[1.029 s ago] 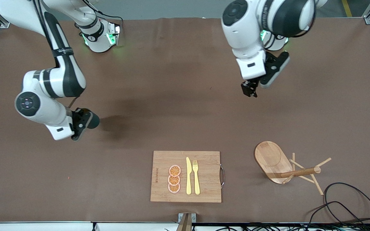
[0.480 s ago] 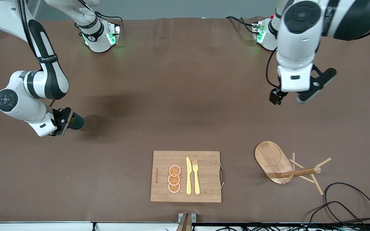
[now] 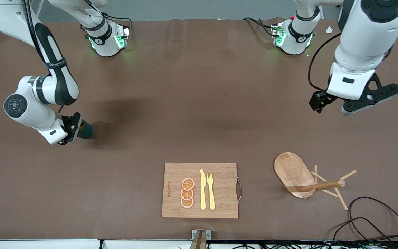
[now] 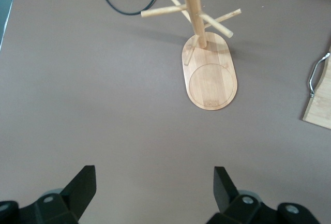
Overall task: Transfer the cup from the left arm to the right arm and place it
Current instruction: 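Carry the mug with the right gripper while the left gripper retracts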
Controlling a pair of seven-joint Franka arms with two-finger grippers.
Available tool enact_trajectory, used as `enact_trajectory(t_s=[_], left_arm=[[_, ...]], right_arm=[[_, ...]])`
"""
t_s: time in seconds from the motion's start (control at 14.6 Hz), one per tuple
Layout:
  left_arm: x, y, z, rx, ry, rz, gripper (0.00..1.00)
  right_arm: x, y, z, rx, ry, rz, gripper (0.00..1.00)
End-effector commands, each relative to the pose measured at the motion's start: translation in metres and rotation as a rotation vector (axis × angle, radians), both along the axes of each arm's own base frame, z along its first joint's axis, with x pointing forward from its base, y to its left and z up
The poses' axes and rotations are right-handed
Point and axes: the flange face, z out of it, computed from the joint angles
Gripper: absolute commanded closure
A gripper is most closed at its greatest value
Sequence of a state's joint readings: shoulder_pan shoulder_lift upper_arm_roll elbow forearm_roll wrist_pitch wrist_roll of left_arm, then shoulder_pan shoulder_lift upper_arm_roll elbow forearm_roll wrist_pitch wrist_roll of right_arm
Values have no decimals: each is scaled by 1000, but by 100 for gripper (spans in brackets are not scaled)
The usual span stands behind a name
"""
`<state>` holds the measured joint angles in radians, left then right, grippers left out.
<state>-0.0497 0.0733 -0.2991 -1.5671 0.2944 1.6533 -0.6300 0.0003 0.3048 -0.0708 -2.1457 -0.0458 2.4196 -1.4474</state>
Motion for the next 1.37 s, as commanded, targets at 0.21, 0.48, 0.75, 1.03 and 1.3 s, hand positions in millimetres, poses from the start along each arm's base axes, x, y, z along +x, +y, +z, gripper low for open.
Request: enact_trajectory(t_s=[0.21, 0.48, 0.75, 1.03, 1.3], left_arm=[[11, 30, 25, -19, 41, -112, 0], [18, 65, 31, -133, 50, -49, 0], [13, 76, 47, -198, 53, -187, 0], [1, 107, 61, -192, 71, -182, 0], [-13, 107, 70, -217, 92, -187, 0]], right_arm=[[-13, -14, -1, -9, -21, 30, 94], [-15, -24, -3, -8, -18, 11, 77], [-14, -27, 0, -7, -17, 2, 0], [-13, -27, 10, 0, 37, -14, 0], [4, -25, 60, 12, 127, -237, 0]])
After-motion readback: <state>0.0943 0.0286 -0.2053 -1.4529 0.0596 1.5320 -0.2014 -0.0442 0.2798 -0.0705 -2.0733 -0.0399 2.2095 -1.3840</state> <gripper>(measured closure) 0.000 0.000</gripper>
